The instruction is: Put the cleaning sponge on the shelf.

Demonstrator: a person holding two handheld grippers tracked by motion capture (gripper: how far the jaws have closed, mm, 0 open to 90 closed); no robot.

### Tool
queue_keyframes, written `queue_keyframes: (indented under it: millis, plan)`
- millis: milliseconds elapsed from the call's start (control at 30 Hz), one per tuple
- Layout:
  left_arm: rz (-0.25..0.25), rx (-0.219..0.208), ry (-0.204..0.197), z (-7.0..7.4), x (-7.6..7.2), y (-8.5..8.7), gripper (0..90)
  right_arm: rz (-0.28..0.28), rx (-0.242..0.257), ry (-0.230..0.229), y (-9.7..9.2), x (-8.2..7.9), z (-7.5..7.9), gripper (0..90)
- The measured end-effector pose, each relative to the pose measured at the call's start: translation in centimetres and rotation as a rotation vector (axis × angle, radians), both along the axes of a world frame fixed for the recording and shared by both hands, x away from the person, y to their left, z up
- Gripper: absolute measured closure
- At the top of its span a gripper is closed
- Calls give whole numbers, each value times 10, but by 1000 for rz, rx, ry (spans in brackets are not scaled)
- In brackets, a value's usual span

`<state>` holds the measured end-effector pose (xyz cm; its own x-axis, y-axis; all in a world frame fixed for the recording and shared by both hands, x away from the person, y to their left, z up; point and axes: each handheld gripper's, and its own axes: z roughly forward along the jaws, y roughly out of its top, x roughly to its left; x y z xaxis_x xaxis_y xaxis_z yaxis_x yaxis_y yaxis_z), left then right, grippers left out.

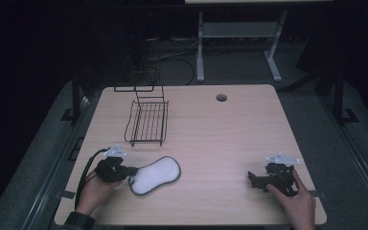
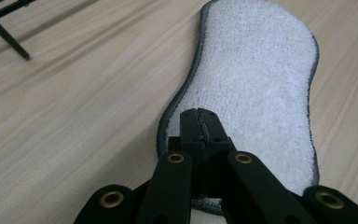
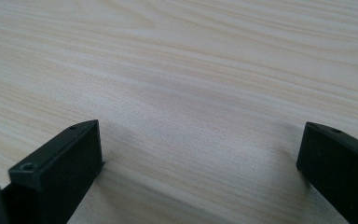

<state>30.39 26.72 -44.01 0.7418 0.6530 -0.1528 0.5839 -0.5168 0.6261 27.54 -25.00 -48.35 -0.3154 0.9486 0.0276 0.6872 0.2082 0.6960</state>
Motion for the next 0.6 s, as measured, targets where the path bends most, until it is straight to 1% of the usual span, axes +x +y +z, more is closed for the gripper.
queue_keyframes:
  millis: [33,67,100,167,200,267,300,333,367,433,500,533,567,600]
  plan:
    - [-1,-14,-6,2,0,-1,898,0,0,0,0,0,0,0]
    - [-1,-14,-6,2,0,-1,898,0,0,0,0,0,0,0]
    - [-1,-31,-12,3,0,-2,898,0,0,0,0,0,0,0]
    - [-10,-37,-15,5,0,-2,897,0,0,0,0,0,0,0]
    - [-14,-50,-24,7,1,-5,855,0,0,0,0,0,0,0]
    - [-20,-59,-24,7,1,-6,825,0,0,0,0,0,0,0]
    - [-23,-65,-26,8,2,-8,825,0,0,0,0,0,0,0]
    - [-27,-69,-26,8,2,-10,795,0,0,0,0,0,0,0]
    - [-31,-78,-26,9,3,-12,746,0,0,0,0,0,0,0]
    - [-29,-88,-35,10,4,-15,685,0,0,0,0,0,0,0]
    - [-30,-90,-36,10,5,-16,619,0,0,0,0,0,0,0]
    - [-29,-89,-41,11,5,-17,619,0,0,0,0,0,0,0]
    - [-29,-86,-41,10,6,-19,553,0,0,0,0,0,0,0]
    - [-36,-87,-40,10,7,-21,525,0,0,0,0,0,0,0]
